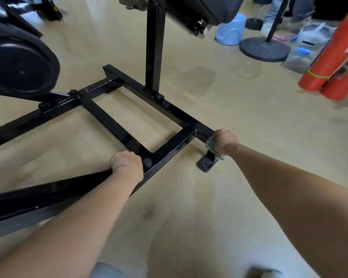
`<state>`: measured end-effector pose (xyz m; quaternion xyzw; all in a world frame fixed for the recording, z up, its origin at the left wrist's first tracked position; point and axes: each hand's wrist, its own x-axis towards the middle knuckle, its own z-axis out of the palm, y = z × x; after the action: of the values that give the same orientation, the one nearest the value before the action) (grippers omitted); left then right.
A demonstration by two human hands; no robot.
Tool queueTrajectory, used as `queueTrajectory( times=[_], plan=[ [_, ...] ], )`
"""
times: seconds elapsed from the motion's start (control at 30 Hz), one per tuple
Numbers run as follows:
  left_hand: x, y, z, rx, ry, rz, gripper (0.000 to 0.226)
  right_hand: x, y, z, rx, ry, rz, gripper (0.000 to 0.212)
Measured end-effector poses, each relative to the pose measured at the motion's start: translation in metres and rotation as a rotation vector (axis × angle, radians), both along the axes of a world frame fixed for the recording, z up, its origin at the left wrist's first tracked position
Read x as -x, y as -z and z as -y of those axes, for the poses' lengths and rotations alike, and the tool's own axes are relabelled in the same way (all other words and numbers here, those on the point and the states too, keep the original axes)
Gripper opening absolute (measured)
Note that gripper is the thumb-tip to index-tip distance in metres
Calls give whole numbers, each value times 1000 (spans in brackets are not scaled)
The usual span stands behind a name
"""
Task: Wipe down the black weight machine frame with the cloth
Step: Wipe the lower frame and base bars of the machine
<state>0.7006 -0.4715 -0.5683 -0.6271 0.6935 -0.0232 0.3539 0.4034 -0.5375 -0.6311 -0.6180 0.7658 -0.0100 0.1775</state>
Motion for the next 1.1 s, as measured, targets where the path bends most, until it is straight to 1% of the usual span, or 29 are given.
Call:
queueTrajectory(
  times=[0.13, 0.23, 0.33, 0.4, 0.53, 0.6, 0.7, 0.77, 0.8, 0.9, 1.0, 1.1],
  plan=[
    [-7, 0, 2, 24, 12, -27, 36, 3, -8, 3, 51, 35, 6, 29],
    [-15, -1, 3, 86, 13, -98, 36, 12, -7, 8, 117, 58, -8, 32],
    [-24, -4, -1, 114, -48, -159, 42, 11, 0, 18, 201, 54, 58, 34],
    [-27, -4, -4, 134, -78, -170, 47, 2, 7, 27, 231, 7, 116, 37],
    [-24, 0, -8, 146, -121, -165, 49, -21, 20, 53, 282, -129, 257, 44],
    [-16, 4, -4, 150, -164, -198, 53, -30, 24, 70, 284, -191, 289, 44],
    [2, 15, 7, 203, -149, -364, 55, -38, 25, 91, 274, -280, 258, 45],
    [19, 26, 17, 190, -118, -512, 56, -35, 24, 103, 257, -384, 223, 44],
    [30, 32, 21, 174, -106, -547, 57, -30, 25, 108, 244, -437, 200, 42],
    [56, 54, 38, 161, -98, -559, 59, -8, 24, 114, 211, -529, 136, 32],
    [68, 68, 58, 242, -126, -602, 56, 20, 21, 112, 165, -582, 103, 23],
    [69, 76, 75, 295, -161, -676, 56, 37, 20, 111, 130, -571, 136, 25]
  ],
)
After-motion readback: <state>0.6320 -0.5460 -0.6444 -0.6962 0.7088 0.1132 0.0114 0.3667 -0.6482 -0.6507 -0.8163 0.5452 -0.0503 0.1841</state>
